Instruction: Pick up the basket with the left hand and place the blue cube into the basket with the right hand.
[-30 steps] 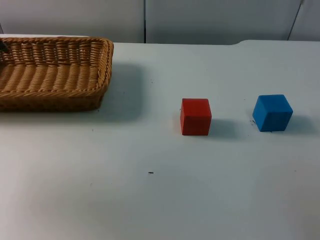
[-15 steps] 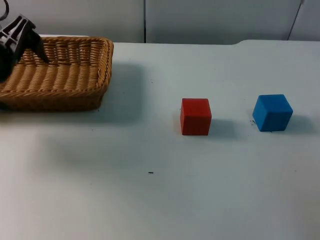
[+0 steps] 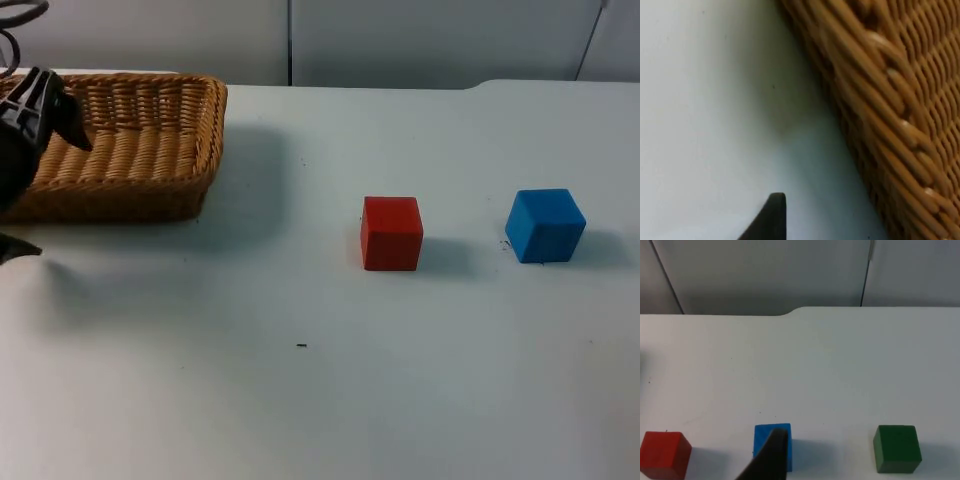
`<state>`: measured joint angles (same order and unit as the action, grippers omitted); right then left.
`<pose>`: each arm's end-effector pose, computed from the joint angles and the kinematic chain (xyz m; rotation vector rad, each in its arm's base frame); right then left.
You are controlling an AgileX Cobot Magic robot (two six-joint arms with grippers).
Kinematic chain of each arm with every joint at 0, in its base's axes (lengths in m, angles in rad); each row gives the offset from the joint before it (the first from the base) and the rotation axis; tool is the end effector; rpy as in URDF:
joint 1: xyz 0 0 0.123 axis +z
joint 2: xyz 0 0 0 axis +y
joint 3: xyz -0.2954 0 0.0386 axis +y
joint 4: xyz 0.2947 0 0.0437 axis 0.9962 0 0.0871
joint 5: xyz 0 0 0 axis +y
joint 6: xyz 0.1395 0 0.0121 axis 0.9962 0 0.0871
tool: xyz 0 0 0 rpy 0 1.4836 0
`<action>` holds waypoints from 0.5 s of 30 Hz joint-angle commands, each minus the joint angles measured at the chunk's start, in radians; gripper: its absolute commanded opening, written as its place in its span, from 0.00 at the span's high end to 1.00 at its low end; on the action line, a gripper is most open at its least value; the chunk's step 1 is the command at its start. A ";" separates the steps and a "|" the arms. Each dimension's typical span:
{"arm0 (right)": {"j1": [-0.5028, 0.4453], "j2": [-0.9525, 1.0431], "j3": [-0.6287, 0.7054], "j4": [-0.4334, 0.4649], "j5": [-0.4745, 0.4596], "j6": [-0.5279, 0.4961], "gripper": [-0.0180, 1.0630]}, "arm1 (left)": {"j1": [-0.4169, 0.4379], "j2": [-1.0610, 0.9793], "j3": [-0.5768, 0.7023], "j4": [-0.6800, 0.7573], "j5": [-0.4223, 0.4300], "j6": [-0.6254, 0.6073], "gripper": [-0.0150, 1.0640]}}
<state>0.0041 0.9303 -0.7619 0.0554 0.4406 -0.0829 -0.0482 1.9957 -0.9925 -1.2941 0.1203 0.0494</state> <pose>0.2736 0.0044 0.3068 -0.0529 2.0912 0.0073 0.4319 -0.0371 0.0382 -1.4450 2.2118 -0.6328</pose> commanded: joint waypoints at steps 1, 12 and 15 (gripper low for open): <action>-0.007 0.002 -0.010 0.002 -0.012 -0.006 0.02 | -0.006 0.018 -0.007 -0.044 -0.015 -0.006 0.04; 0.038 0.002 -0.010 0.055 -0.035 -0.052 0.04 | -0.006 0.031 -0.011 -0.139 -0.057 -0.006 0.85; 0.068 0.002 -0.010 0.050 -0.046 -0.056 0.04 | -0.006 0.031 -0.011 -0.162 -0.071 -0.006 0.99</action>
<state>0.0616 0.9303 -0.7619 0.1033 0.4141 -0.1253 -0.0482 2.0282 -1.0038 -1.4502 0.0687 0.0375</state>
